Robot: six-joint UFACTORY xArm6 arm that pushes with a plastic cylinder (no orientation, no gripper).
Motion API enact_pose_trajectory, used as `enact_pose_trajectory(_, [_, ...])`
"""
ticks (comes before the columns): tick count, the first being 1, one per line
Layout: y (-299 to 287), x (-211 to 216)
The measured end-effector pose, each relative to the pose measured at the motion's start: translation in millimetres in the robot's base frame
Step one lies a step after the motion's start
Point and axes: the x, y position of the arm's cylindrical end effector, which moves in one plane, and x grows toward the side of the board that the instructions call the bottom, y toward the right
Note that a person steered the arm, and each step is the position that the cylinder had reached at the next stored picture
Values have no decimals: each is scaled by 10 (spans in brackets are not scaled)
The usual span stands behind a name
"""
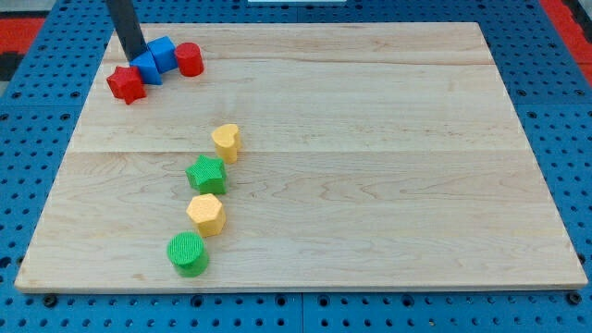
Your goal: Move the red circle towards the top left of the board
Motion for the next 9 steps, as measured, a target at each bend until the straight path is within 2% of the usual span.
enact_pose_trajectory(1, [-256,-220])
enact_pose_trajectory(2, [-10,-379])
enact_pose_trajectory(3, [267,-277])
enact_pose_trajectory(4, [290,-283])
enact_pose_trajectory(5, [865,-420])
enact_pose_trajectory(6, [1240,-170])
enact_pose_trajectory(7, [1052,-27])
enact_pose_trajectory(8, [1189,355])
enact_pose_trajectory(9, [1155,340])
